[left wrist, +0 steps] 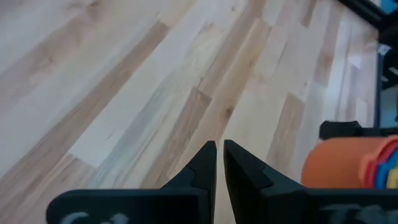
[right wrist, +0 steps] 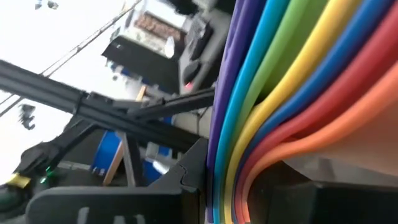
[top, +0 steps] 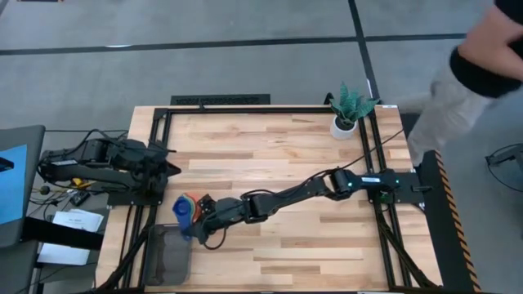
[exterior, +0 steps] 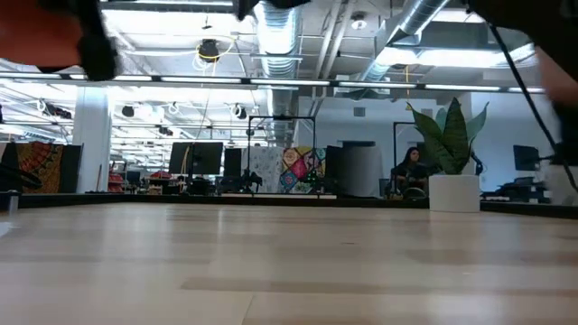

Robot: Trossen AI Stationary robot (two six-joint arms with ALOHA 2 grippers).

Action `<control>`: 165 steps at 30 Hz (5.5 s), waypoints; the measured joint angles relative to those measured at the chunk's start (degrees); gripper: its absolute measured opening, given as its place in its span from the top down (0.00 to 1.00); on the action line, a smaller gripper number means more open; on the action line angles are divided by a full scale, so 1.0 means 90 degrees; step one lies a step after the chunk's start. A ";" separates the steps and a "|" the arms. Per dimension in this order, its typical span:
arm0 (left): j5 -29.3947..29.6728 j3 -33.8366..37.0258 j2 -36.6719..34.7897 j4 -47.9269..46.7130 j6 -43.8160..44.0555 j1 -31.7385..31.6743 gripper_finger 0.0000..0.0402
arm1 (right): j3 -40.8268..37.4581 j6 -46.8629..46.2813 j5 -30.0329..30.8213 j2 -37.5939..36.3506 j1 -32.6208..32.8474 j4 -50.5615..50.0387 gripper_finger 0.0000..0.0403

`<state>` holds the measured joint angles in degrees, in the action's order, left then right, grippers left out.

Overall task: Nest measuring cups in basket
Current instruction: Put the measuring cups on top of the black bin

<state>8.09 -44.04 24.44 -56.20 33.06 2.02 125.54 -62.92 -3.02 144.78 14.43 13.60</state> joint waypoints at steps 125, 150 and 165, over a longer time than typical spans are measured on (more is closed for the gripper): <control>-0.0139 0.1256 0.4858 0.3518 0.1875 0.4704 0.96 | 0.1020 0.1296 -0.4528 0.0453 -0.0029 -0.1204 0.80; 0.0398 0.0154 0.4336 0.1535 0.1191 0.4041 0.96 | 0.1012 0.1514 -0.4878 0.0454 -0.0047 -0.1451 0.80; 0.1870 0.0032 0.3370 0.1069 0.1981 0.3642 0.96 | 0.1009 0.2224 -0.4456 0.0524 -0.0442 -0.2039 0.80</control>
<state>24.92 -43.76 54.77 -46.57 50.89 34.80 134.62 -42.91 -43.12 149.50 10.45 -4.75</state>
